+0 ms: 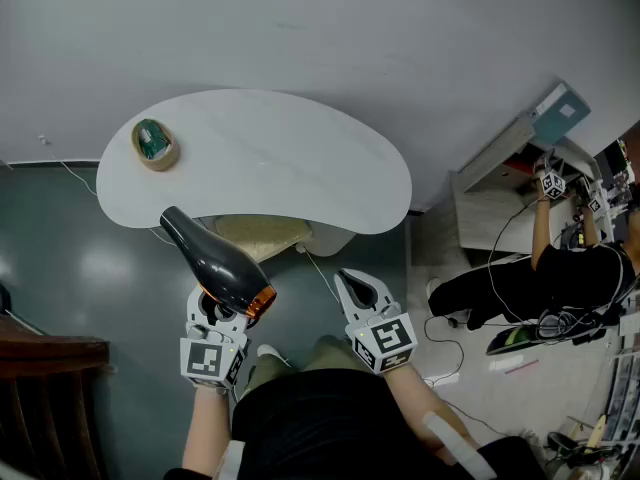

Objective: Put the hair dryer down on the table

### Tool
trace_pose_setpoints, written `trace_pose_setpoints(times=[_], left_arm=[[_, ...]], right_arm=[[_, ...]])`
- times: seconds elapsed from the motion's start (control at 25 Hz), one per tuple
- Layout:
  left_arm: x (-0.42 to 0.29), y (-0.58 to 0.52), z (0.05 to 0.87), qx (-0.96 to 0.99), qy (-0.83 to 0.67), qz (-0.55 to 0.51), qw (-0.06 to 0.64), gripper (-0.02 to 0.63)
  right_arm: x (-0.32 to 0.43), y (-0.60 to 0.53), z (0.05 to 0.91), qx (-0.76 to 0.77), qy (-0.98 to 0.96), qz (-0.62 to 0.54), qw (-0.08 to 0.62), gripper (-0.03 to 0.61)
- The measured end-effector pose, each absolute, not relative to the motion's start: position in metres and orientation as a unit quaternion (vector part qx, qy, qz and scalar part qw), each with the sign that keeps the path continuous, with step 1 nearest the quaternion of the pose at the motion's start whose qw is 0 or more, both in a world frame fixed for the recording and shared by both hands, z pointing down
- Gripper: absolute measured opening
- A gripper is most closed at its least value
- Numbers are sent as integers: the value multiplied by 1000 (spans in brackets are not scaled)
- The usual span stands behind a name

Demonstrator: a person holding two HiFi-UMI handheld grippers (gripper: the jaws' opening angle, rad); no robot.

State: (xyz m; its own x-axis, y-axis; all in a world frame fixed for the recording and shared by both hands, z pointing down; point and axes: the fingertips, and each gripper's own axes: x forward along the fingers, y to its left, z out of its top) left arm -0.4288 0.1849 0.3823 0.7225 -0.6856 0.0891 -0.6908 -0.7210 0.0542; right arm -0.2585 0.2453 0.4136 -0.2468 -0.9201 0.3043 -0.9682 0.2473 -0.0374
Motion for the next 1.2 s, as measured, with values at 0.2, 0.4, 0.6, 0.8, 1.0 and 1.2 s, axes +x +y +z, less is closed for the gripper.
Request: trace_pose_setpoints(times=[0.2,0.4,0.6,0.8,1.0,1.2], left_arm=[[-372,212,375,934,-354,33,42,264],[-302,235,376,941,-336,19,40,264],[-222,256,370,948,-316,24,32,264],[-166,267,371,953,-298,41,25,263],[-142,252,381,954,-295,51,27,264],[-116,215,396,954,-293,53,31,264]], right_arm=[[-203,278,406,620,-770,107,105,25],[-135,318,409,640,-754,111,97,25],[-62,355,411,654,-742,130,62,26],[-11,370,419,665,-731,145,43,26],[10,364,433,668,-726,158,37,26],[31,328,445,664,-727,165,48,26]])
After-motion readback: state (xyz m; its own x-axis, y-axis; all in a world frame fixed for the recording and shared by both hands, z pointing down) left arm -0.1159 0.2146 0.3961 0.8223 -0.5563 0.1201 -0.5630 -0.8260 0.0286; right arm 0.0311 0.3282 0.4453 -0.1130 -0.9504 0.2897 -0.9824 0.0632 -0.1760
